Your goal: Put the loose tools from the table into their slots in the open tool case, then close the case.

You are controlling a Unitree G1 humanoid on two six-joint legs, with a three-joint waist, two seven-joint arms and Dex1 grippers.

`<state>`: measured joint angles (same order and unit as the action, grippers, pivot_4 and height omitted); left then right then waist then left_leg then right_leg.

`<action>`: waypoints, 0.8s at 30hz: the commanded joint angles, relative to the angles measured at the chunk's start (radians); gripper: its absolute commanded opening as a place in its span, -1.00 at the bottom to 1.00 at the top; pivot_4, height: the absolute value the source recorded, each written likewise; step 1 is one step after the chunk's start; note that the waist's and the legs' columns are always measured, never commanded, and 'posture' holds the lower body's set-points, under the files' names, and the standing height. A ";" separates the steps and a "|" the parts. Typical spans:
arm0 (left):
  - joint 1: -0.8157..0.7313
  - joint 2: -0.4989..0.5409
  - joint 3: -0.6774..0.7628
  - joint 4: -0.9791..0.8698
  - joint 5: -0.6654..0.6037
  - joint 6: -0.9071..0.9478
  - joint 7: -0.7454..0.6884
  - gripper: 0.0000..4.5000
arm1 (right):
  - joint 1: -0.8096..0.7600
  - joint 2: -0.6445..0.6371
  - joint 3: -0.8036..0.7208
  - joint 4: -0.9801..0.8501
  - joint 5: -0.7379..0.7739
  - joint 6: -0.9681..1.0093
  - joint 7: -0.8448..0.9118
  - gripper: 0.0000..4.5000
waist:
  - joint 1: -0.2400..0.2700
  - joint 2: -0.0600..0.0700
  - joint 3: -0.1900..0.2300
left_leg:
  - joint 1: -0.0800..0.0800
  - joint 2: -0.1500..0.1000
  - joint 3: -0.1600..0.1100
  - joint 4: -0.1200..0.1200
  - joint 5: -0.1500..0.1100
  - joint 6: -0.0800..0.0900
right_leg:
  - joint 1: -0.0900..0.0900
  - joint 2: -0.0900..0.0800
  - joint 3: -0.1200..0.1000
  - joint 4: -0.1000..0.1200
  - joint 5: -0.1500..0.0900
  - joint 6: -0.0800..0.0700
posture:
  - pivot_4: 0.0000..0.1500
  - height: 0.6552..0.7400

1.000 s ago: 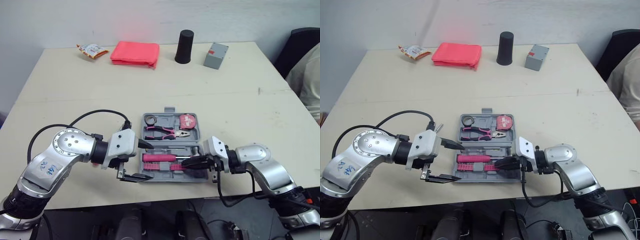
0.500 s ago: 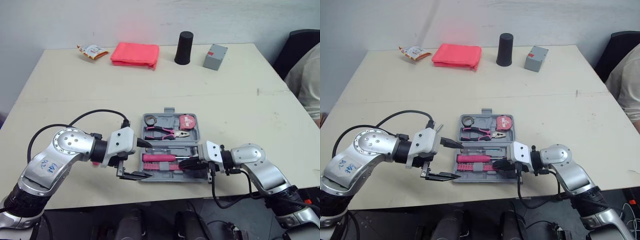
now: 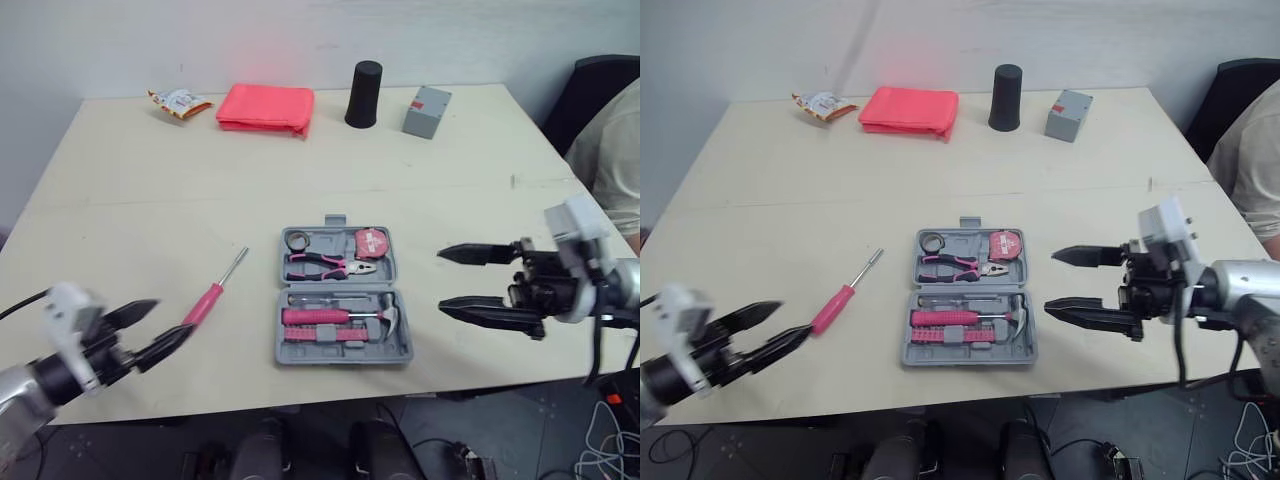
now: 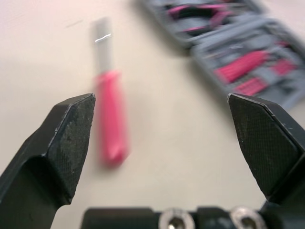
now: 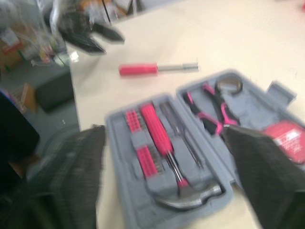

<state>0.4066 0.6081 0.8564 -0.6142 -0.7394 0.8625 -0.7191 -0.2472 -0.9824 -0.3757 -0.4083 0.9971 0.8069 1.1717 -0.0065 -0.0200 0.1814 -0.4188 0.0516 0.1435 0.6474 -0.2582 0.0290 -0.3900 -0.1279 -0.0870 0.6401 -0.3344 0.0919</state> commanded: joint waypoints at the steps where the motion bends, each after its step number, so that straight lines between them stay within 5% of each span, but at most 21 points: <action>1: 0.126 -0.038 0.138 -0.030 -0.002 -0.074 -0.022 1.00 | -0.038 -0.028 -0.059 -0.016 0.092 0.044 -0.027 0.98 | 0.002 0.000 0.000 | 0.000 0.000 0.000 0.000 -0.003 -0.003 | 0.000 0.000 0.000 -0.001 0.000 0.000 | 1.00 0.89; 8: 0.122 0.009 -0.034 -0.050 0.071 -0.123 0.030 1.00 | -0.089 -0.031 0.015 -0.007 0.038 0.005 -0.010 0.98 | 0.015 0.000 0.000 | -0.001 -0.002 0.001 -0.001 -0.005 -0.004 | -0.001 -0.003 0.001 -0.014 0.000 -0.008 | 1.00 0.89; 14: -0.125 0.073 -0.374 0.009 0.212 -0.099 0.174 1.00 | -0.093 -0.032 0.058 -0.071 0.039 -0.006 0.000 0.98 | 0.006 0.000 0.000 | -0.004 -0.003 0.004 -0.001 -0.005 -0.001 | 0.000 -0.003 0.004 -0.013 0.006 -0.001 | 1.00 0.89; 21: -0.302 0.050 -0.610 0.123 0.340 -0.086 0.281 1.00 | -0.077 -0.010 0.062 -0.137 0.048 -0.007 -0.059 0.98 | -0.005 0.001 -0.001 | -0.003 -0.001 0.006 -0.002 -0.002 0.002 | -0.001 -0.001 0.003 -0.012 0.008 0.003 | 1.00 0.89; 24: -0.302 0.038 -0.619 0.126 0.358 -0.067 0.312 0.65 | -0.058 0.002 0.059 -0.148 0.036 -0.016 -0.090 1.00 | -0.003 0.001 -0.001 | -0.003 -0.001 0.006 -0.002 -0.002 0.002 | -0.001 -0.001 0.003 -0.012 0.008 0.003 | 1.00 0.89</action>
<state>0.0955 0.6485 0.2414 -0.4882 -0.4001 0.7848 -0.4251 -0.3127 -0.9831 -0.2957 -0.5284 1.0247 0.8063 1.0981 -0.0095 -0.0192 0.1808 -0.4222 0.0505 0.1492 0.6456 -0.2598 0.0309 -0.3911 -0.1291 -0.0839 0.6281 -0.3259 0.0954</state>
